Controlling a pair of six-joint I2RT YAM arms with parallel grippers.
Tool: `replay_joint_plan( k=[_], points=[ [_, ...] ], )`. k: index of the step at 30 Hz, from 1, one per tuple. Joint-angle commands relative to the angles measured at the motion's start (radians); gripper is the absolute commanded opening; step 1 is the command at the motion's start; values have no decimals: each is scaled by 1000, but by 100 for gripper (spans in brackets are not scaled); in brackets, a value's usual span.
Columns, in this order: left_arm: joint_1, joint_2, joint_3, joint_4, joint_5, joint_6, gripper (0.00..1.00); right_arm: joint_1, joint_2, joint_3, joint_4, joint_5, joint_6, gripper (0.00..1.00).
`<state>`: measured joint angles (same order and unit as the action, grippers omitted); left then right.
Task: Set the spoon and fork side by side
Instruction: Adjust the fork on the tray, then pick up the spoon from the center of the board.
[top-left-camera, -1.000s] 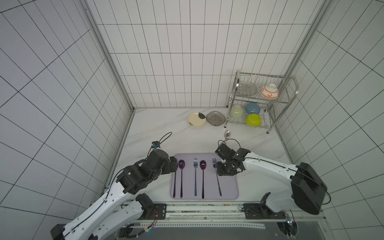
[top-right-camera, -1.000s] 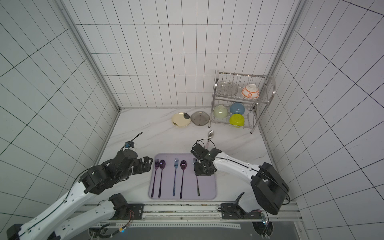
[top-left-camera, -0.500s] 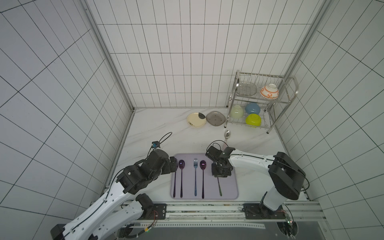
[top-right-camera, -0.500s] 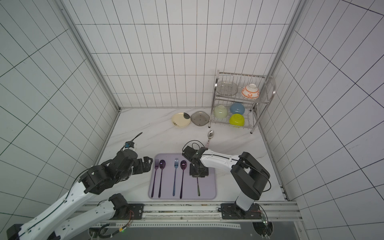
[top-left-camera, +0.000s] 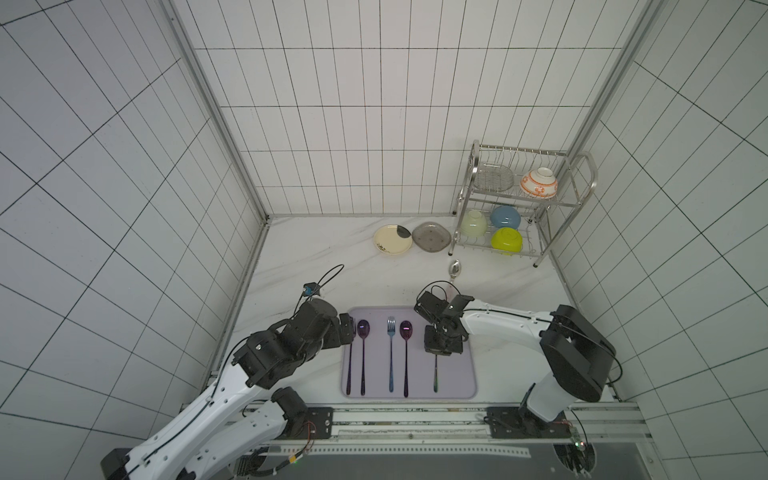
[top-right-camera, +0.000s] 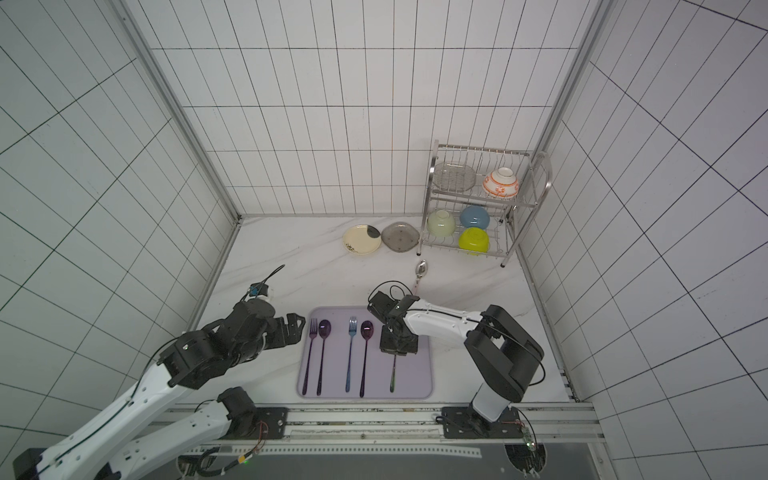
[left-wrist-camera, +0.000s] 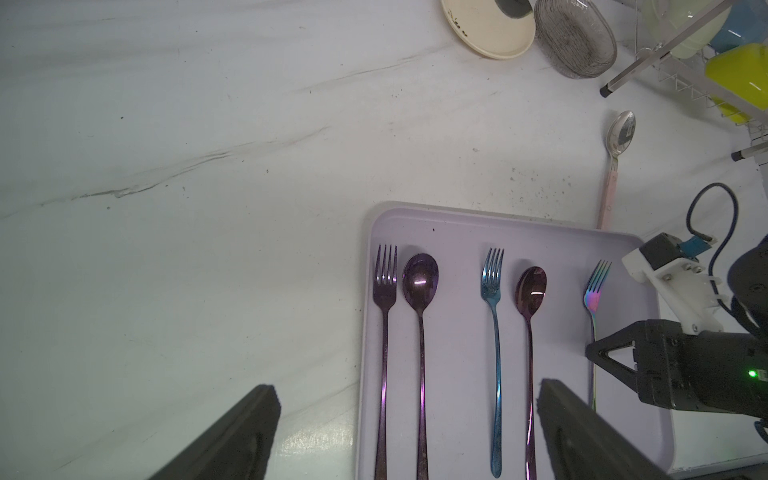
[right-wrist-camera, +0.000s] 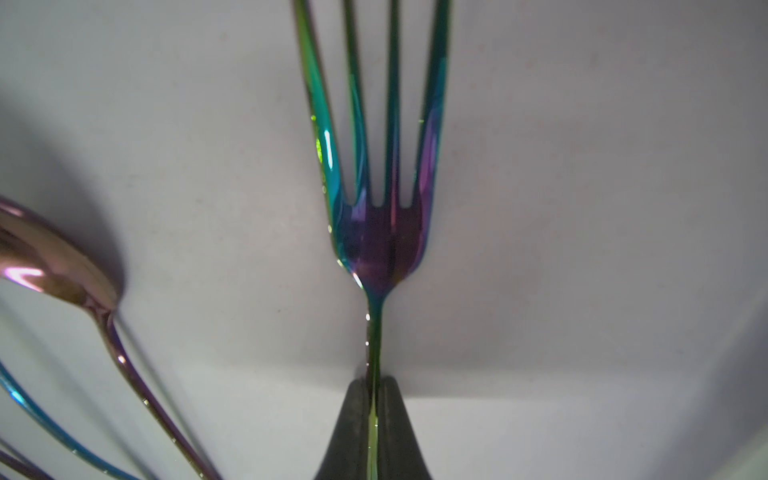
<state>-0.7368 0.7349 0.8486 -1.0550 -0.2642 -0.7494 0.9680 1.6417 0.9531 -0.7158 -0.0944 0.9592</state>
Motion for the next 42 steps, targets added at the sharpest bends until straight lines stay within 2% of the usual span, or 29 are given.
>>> replay_joint_plan(
  k=[1,13,20,25,29,34,38,42],
  points=[
    [0,-5,1,1,-3,-4,98,-1,21,-11,-69,10,-27,8],
    [-1,-4,1,0,-10,-8,98,28,29,3,-120,40,-94,11],
    [-1,-3,-1,2,-12,-15,98,27,-12,32,-147,58,-95,33],
    [-1,5,-2,5,-12,-21,98,14,-91,99,-232,99,-141,43],
    [0,18,-3,15,-5,-22,98,-91,-180,116,-261,87,-156,44],
    [0,69,-3,38,11,-21,98,-301,-200,137,-215,90,-180,44],
    [-1,117,7,67,33,-13,98,-422,-83,229,-132,101,-220,44],
    [-1,177,24,82,61,-4,98,-479,110,383,-106,109,-271,42]
  ],
)
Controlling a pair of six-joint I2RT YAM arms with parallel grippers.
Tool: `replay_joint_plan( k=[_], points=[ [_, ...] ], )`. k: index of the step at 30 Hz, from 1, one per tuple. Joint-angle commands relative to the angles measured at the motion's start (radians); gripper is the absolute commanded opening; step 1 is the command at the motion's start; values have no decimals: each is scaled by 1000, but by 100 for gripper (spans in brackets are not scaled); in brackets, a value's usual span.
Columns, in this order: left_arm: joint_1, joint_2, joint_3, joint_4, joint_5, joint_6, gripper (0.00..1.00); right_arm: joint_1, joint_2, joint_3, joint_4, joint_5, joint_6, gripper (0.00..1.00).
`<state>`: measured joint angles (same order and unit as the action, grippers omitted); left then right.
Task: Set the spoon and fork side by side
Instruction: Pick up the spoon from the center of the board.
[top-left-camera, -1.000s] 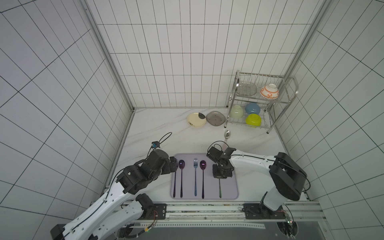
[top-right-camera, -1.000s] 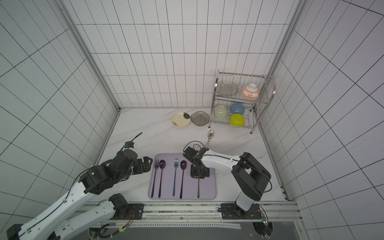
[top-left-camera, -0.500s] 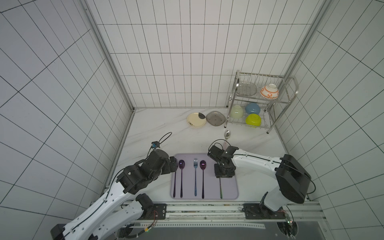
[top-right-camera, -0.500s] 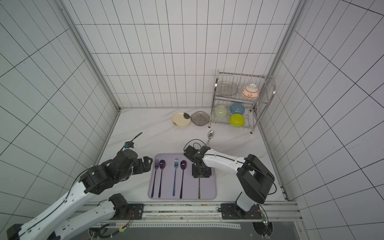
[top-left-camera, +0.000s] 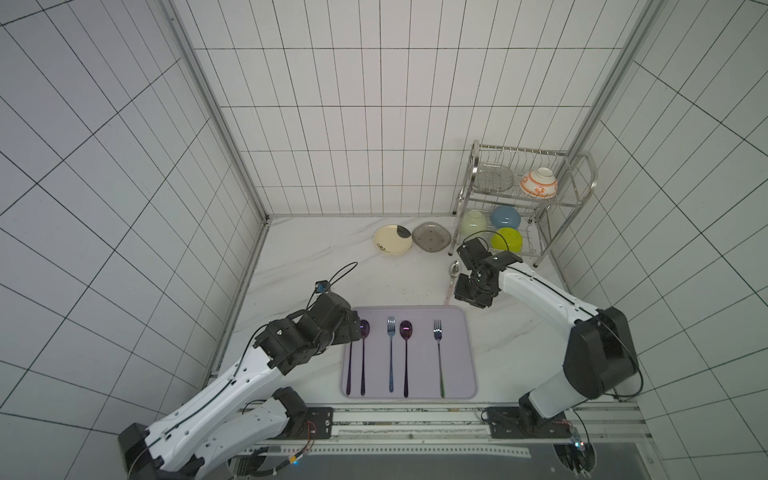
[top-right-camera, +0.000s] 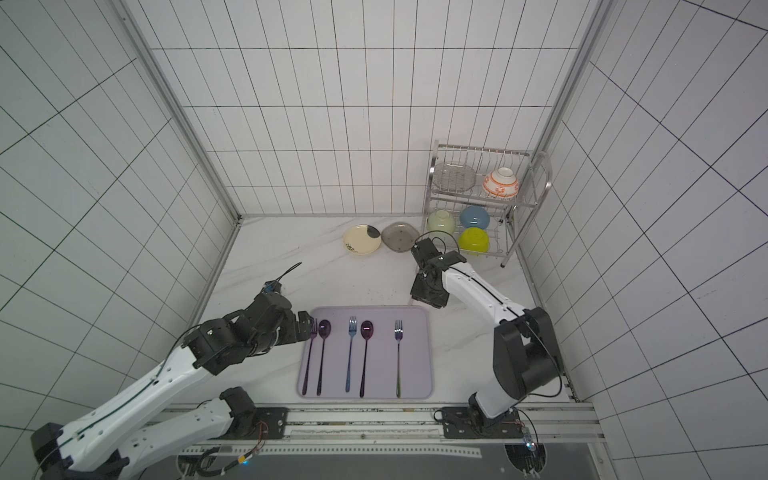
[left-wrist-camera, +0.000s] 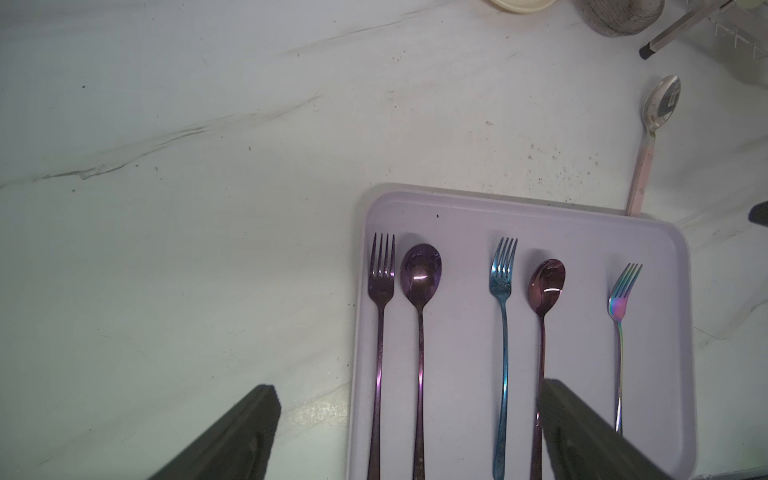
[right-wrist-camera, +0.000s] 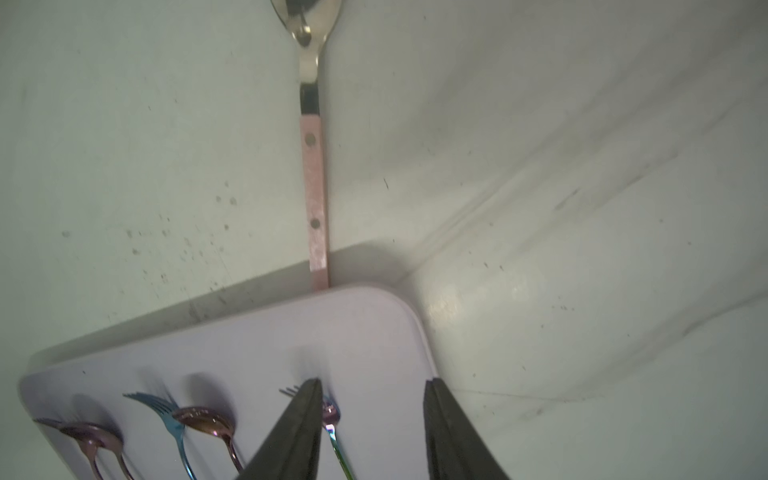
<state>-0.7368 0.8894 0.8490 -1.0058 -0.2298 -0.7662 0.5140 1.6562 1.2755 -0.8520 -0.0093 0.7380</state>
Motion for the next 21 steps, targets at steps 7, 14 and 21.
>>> replay_joint_plan(
  k=[7,14,21],
  points=[
    [-2,78,46,15,40,7,98,-49,315,210,73,3,-76,36],
    [-1,63,45,-5,21,4,98,-66,418,284,76,11,-91,31],
    [-1,32,38,-27,-2,-6,98,-68,462,288,78,13,-82,27]
  ],
)
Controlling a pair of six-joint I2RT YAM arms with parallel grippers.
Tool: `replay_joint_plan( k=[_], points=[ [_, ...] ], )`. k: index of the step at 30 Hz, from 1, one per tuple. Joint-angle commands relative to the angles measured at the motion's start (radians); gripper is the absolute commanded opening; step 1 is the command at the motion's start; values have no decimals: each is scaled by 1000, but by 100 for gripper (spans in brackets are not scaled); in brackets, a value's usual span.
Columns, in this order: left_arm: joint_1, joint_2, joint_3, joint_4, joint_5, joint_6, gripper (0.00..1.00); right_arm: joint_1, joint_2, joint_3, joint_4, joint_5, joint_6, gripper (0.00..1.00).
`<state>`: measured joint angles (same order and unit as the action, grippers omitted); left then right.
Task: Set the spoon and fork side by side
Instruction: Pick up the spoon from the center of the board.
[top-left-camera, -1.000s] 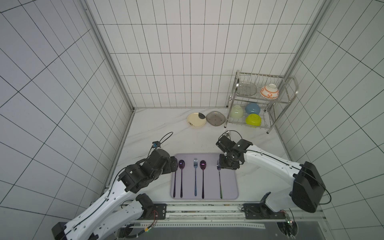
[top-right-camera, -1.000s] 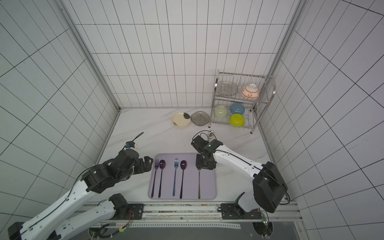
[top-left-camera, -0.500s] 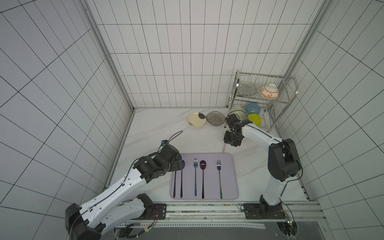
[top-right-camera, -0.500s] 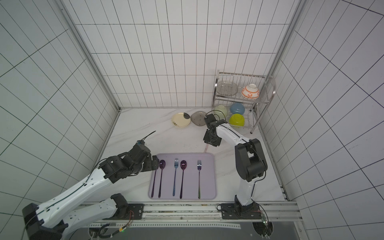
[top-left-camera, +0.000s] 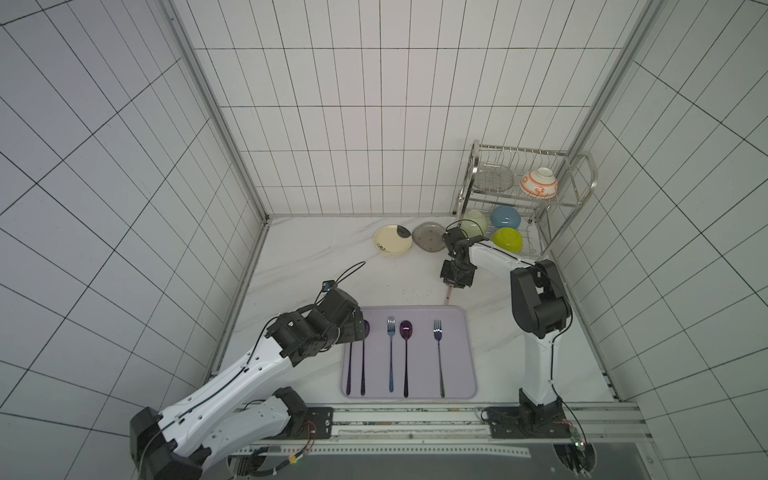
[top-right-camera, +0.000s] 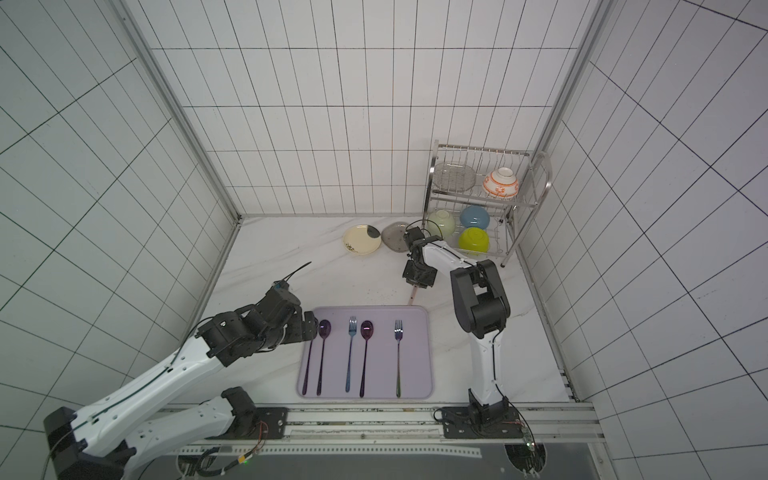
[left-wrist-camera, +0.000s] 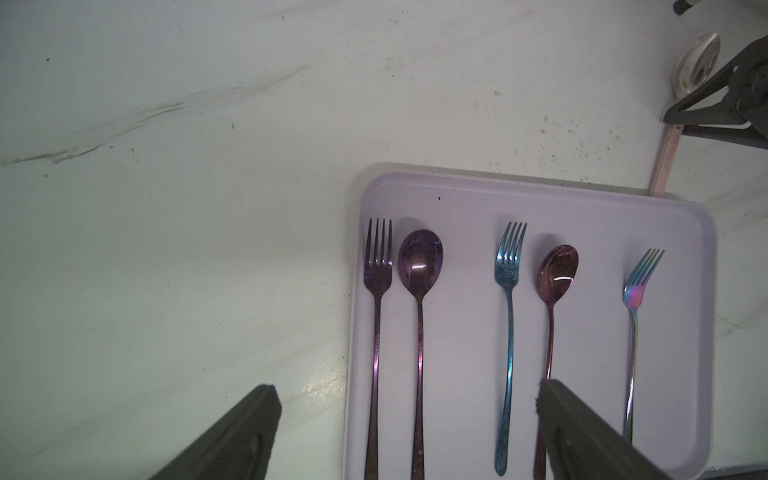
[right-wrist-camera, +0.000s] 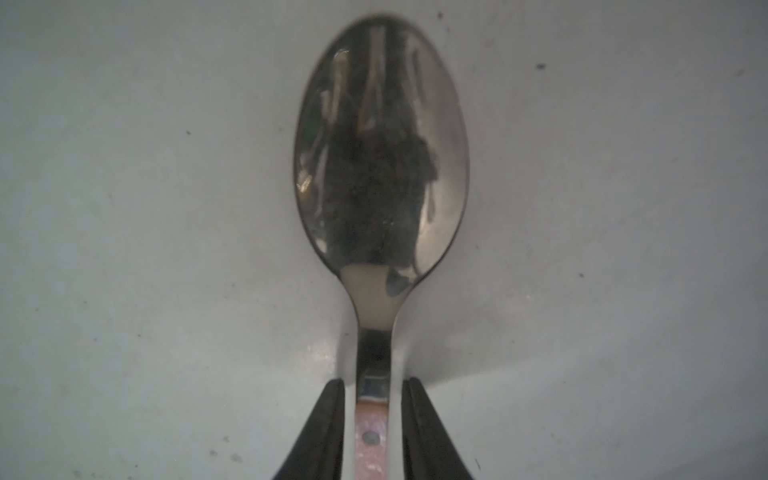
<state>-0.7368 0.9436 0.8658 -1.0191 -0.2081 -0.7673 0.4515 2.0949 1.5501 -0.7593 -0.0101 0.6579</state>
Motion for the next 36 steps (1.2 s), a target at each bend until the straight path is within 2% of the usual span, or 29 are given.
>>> replay_joint_plan(
  k=[1,5,14,28,36],
  points=[
    [0,-28,18,-16,-26,-7,98,-5,26,11,-13,15,1,27],
    [0,-52,10,-18,-38,-10,98,-5,45,9,-8,9,-4,22],
    [0,-107,-1,0,-76,10,98,-5,-7,-57,102,56,-38,0],
    [-1,-273,-73,213,-22,124,98,9,-177,-208,343,155,-129,0],
    [-1,-326,-99,213,-28,122,98,45,-240,-240,402,234,-188,0]
  ],
)
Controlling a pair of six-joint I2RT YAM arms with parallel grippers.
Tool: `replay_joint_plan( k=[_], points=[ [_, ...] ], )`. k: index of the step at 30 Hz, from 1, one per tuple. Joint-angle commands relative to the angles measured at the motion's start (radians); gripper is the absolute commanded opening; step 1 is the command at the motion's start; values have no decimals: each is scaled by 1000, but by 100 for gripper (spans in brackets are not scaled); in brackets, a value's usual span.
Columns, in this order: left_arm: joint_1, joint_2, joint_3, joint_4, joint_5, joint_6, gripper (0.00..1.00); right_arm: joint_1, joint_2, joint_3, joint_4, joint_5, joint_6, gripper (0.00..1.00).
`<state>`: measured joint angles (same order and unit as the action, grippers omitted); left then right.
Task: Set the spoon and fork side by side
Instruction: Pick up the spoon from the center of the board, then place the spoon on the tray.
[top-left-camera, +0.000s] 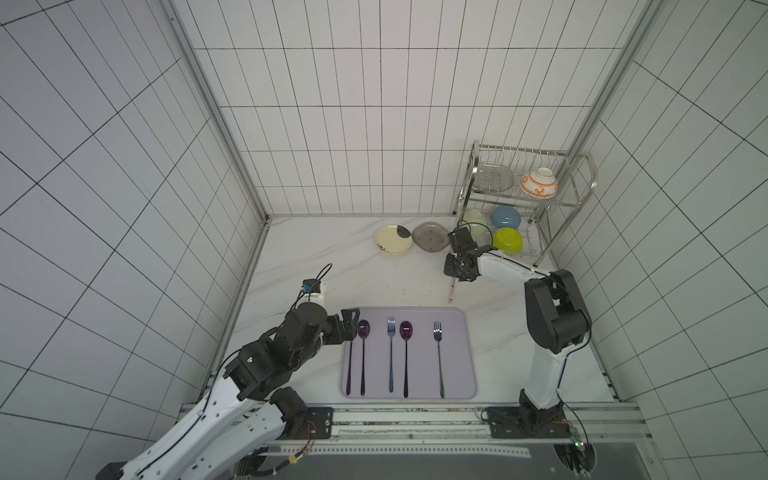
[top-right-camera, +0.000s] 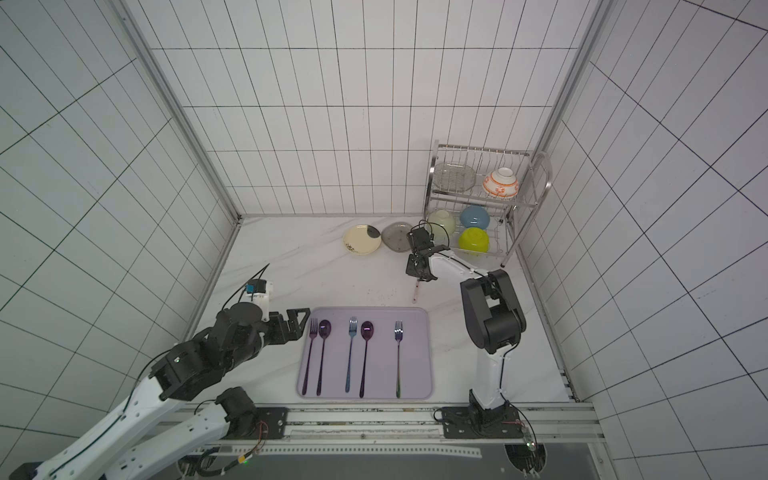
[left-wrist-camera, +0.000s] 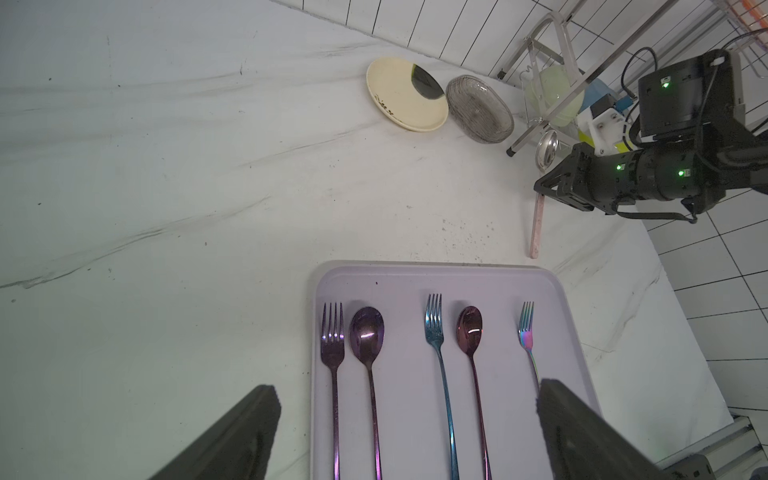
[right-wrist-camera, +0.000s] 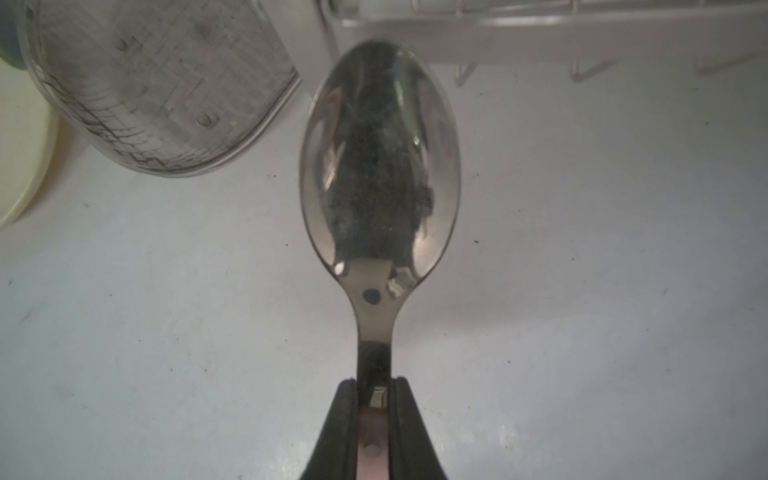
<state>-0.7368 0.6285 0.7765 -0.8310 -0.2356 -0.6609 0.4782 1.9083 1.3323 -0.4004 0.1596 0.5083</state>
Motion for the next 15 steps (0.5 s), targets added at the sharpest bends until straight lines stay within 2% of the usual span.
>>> replay_joint_plan(
  k=[1,9,15],
  points=[
    [-2,-11,-11,23,-1,14,98,25,-65,-28,50,76,-45,0],
    [-1,-7,-23,21,-6,-18,98,86,-177,-56,82,214,-134,0],
    [-1,0,-30,22,-16,-24,98,128,-264,-32,-29,264,-187,0]
  ],
)
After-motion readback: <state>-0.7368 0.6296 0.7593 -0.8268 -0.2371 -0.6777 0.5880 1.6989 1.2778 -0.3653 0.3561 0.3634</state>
